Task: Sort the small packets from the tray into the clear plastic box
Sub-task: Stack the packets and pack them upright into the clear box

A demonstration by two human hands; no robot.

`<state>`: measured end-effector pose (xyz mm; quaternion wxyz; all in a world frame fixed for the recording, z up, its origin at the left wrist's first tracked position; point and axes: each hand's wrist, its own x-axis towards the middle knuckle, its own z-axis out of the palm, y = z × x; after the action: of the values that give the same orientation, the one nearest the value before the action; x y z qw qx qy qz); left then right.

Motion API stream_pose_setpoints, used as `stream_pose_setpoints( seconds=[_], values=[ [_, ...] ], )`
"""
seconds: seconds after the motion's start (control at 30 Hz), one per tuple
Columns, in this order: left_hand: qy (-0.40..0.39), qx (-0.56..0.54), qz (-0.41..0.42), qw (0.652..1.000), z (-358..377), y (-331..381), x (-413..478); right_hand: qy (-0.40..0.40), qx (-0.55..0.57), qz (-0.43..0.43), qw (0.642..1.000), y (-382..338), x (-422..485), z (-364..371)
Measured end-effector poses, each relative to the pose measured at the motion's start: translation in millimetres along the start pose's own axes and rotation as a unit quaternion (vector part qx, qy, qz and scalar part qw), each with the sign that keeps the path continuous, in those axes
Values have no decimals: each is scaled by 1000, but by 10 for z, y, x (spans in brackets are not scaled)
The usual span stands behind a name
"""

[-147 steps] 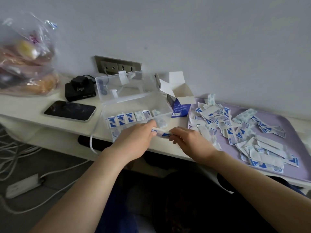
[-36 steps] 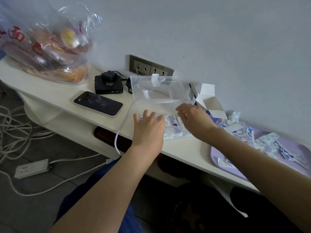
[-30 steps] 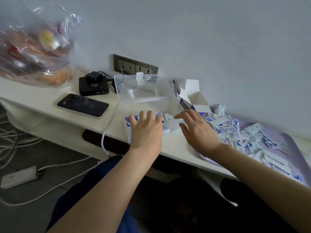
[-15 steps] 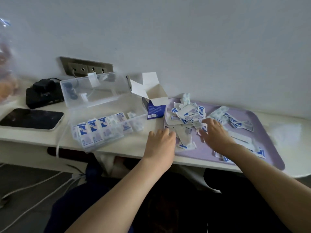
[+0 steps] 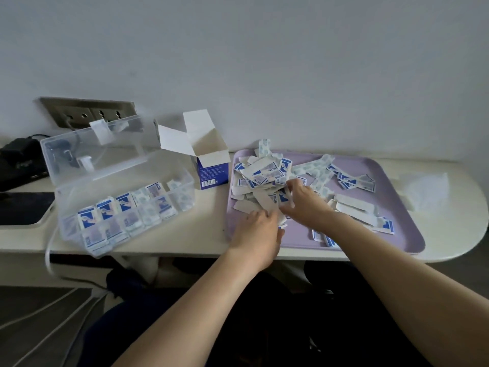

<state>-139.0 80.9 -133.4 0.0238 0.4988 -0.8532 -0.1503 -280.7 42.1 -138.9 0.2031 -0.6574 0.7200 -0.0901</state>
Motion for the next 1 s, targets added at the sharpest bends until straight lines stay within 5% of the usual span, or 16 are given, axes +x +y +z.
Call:
stream_pose_setpoints(
  seconds=[0.3, 0.47, 0.63, 1.0],
  values=[
    [44, 47, -7, 998, -10, -169, 44, 12, 198, 53, 979, -136, 57, 51],
    [-26, 30, -4, 999, -19, -262, 44, 6, 273, 123, 954, -172, 104, 79],
    [-28, 25, 0, 999, -34, -257, 40, 0, 280, 137, 950, -174, 132, 114],
    [-29, 62, 3, 998, -86, -246, 34, 115, 194, 110, 968, -37, 100, -207]
  ],
)
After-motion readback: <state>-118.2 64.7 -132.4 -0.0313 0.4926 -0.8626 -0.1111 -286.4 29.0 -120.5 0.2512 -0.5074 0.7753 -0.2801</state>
